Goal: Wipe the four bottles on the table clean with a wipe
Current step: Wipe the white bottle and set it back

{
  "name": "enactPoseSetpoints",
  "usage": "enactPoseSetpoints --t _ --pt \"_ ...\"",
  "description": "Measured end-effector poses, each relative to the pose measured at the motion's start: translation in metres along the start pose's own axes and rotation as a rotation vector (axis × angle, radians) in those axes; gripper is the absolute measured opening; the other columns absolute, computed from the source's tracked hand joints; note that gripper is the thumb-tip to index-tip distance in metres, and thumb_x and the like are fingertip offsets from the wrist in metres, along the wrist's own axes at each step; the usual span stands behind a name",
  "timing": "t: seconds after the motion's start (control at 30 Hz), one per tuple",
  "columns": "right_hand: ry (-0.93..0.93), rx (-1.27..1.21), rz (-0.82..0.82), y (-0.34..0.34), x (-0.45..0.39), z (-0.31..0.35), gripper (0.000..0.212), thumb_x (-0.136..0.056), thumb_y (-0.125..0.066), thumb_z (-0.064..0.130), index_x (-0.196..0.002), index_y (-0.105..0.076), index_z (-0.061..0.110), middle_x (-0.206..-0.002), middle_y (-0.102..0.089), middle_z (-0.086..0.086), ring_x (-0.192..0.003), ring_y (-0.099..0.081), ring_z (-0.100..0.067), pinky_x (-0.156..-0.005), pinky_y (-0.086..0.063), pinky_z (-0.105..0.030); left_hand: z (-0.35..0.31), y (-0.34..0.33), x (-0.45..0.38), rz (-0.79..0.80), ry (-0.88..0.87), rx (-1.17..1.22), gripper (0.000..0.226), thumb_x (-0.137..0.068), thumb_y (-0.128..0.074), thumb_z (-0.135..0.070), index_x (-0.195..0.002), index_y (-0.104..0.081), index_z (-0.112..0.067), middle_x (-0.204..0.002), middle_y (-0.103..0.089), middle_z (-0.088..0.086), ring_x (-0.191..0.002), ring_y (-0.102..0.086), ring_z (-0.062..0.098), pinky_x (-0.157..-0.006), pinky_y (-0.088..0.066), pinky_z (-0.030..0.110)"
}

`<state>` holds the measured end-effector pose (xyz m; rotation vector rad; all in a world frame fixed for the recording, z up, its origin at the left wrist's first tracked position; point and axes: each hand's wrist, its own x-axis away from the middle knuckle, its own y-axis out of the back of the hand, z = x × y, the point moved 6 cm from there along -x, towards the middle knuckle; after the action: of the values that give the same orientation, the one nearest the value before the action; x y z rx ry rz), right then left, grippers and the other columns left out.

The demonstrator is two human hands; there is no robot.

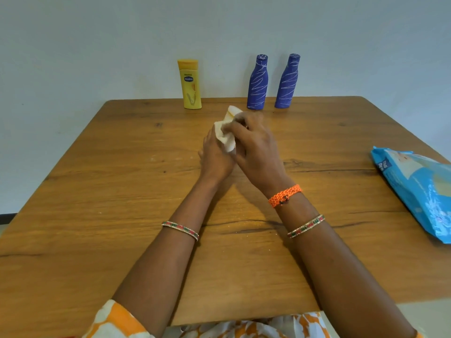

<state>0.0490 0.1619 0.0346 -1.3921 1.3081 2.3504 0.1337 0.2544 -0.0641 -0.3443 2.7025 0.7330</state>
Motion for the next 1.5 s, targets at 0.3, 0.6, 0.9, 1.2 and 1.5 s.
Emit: enactPoseSetpoints --t 0.3,0.6,0.9,1.2,1.5 --pt "-0.220 -0.205 -0.213 0.019 0.001 -0.044 0.023 -0.074 -0.056 -0.012 -0.089 -0.063 0.003 -0.091 -0.059 -0.010 -0.085 -0.051 -0.014 -0.069 -0.040 -0.017 -0.013 0.021 0.005 0.094 0.147 0.346 0.052 -0.076 -0.063 0.011 -0.121 -0.058 -0.015 -0.124 -0.059 0.003 -0.116 -0.051 0.018 -0.096 -0.044 0.033" --pt "0.226 -0.106 0.094 0.001 0.008 0.002 0.028 -0.081 -0.052 -0.002 -0.103 -0.068 0.002 -0.109 -0.068 -0.012 -0.108 -0.059 -0.027 -0.092 -0.048 -0.034 -0.024 0.026 0.012 0.285 0.092 0.411 0.039 -0.081 -0.056 0.014 -0.115 -0.054 -0.004 -0.090 -0.059 -0.003 -0.080 -0.059 0.001 -0.066 -0.046 0.014" --pt "0.154 -0.021 0.007 0.005 0.006 -0.021 0.032 -0.076 -0.062 -0.014 -0.104 -0.068 0.001 -0.109 -0.068 -0.015 -0.108 -0.062 -0.028 -0.087 -0.053 -0.041 -0.019 0.024 0.009 0.303 0.134 0.359 0.041 -0.080 -0.060 0.011 -0.118 -0.056 -0.005 -0.097 -0.060 -0.007 -0.087 -0.056 0.003 -0.071 -0.045 0.013" --pt "0.112 -0.009 0.044 0.007 0.001 -0.034 0.035 -0.078 -0.057 -0.015 -0.108 -0.066 0.001 -0.112 -0.067 -0.016 -0.110 -0.061 -0.030 -0.084 -0.054 -0.045 -0.024 0.022 0.009 0.325 0.110 0.328 0.046 -0.080 -0.058 0.013 -0.122 -0.057 -0.005 -0.100 -0.057 -0.011 -0.088 -0.052 0.000 -0.069 -0.041 0.010" --pt "0.245 0.111 0.134 0.001 0.010 -0.026 0.044 -0.081 -0.052 -0.011 -0.123 -0.058 0.002 -0.126 -0.059 -0.017 -0.121 -0.053 -0.031 -0.090 -0.052 -0.046 -0.022 0.023 0.010 0.308 0.115 0.339 0.047 -0.082 -0.060 0.009 -0.126 -0.053 -0.005 -0.109 -0.058 0.001 -0.097 -0.053 0.009 -0.074 -0.044 0.019"
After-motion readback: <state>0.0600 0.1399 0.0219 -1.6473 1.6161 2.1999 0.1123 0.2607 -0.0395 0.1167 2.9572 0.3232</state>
